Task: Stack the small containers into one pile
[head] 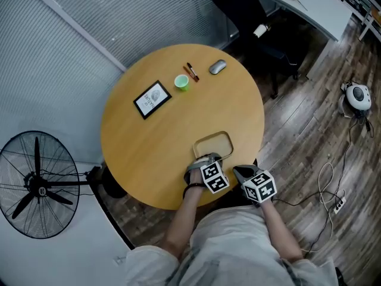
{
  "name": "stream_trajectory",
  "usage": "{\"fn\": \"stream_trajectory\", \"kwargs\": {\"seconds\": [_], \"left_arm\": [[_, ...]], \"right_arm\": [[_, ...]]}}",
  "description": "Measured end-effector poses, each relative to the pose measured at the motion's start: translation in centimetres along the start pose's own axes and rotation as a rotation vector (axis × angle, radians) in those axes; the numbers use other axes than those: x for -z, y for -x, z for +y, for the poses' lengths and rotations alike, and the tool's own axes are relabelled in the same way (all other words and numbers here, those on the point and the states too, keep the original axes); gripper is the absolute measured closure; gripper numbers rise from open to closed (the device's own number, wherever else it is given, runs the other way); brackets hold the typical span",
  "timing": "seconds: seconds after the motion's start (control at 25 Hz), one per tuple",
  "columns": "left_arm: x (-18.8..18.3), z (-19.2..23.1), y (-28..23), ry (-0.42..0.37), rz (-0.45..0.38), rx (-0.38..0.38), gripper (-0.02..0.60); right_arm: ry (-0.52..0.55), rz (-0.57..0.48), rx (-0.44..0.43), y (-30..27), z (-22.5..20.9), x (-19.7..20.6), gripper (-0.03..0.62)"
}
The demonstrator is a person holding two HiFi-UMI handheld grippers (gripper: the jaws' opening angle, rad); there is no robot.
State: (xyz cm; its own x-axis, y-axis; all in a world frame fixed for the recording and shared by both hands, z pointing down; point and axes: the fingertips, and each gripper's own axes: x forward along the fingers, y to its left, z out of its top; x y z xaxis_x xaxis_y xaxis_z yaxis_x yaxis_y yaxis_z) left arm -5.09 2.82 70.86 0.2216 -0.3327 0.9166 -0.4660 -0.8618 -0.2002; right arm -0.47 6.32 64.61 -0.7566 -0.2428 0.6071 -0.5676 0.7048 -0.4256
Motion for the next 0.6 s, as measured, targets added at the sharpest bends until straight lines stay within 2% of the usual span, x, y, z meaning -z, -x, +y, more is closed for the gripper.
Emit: {"fn": "stream_trajectory", "kwargs": {"seconds": [0.2,0.28,0.36,0.6], "left_arm": [[0.3,-0.5,-0.6,-0.003,0.011,0.004,0.561],[0.2,-0.7,-0.4,0.003,-0.001,0.020,0.555],[-0.1,-1.0,-0.2,0.022,-0.020,0.041,0.514],[-0.5,-0.9,0.5,0.060,-0.061,0.027,0.509]], "right_arm": [[-0.002,-0.005,0.017,0.7,-0.4,0.2,0.595],[-0.001,-0.006,0.021,0.8,-0.4,0.2,0.595],[0.002,-0.006,0.022,0.7,-0.3,0.1,0.595],[0.006,-0.004,0.024,0.5,-0.2,-0.2,0.595]]}}
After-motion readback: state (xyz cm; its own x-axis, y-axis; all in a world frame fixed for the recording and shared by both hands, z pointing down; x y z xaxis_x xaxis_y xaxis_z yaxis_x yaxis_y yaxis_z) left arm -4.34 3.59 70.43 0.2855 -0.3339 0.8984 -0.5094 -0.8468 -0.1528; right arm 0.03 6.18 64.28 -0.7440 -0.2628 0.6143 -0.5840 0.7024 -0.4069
